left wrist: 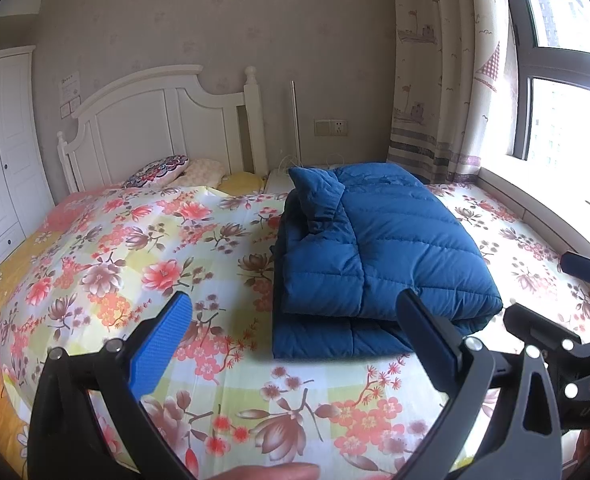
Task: Fold large clothes
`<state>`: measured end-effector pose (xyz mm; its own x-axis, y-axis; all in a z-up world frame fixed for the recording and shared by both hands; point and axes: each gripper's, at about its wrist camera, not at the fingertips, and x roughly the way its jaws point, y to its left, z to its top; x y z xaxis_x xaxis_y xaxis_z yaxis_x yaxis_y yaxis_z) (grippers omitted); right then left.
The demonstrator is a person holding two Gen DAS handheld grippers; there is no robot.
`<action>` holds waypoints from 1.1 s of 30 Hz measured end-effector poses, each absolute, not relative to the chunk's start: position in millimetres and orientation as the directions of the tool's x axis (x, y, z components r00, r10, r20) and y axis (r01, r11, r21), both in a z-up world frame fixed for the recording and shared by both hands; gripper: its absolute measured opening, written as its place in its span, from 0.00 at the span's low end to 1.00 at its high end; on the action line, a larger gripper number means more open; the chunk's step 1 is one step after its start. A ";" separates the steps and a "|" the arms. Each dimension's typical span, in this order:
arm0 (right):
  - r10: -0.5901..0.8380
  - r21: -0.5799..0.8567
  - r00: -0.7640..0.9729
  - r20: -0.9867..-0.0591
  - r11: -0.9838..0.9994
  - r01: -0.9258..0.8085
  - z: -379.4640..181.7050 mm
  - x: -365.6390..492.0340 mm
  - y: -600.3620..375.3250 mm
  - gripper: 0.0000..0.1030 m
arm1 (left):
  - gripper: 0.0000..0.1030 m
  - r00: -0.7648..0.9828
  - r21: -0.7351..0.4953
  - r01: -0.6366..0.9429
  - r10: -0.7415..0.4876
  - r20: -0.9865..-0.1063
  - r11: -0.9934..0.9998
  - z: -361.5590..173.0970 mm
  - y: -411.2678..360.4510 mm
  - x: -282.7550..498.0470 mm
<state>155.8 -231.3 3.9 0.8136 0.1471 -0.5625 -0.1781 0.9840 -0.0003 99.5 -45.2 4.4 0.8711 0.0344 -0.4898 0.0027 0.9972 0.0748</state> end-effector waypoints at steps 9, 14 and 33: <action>0.153 0.006 0.807 -0.570 0.983 -0.182 1.1 157.3 -232.1 0.96 | 0.98 0.871 0.076 0.002 0.036 -0.490 0.997 4.2 -45.6 99.6; 0.155 0.008 0.803 -0.575 0.983 -0.183 -0.7 158.1 -231.4 0.96 | 0.98 0.872 0.077 0.003 0.035 -0.489 0.997 3.5 -45.7 99.2; 0.157 0.010 0.798 -0.581 0.982 -0.186 -3.0 159.0 -231.1 0.96 | 0.98 0.871 0.083 0.004 0.037 -0.490 0.997 0.9 -45.3 98.3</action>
<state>159.0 -231.1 -3.0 0.7984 0.1573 -0.5811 -0.1864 0.9824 0.0099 98.3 -45.3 0.9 0.8711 0.0374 -0.4898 0.0036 0.9966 0.0826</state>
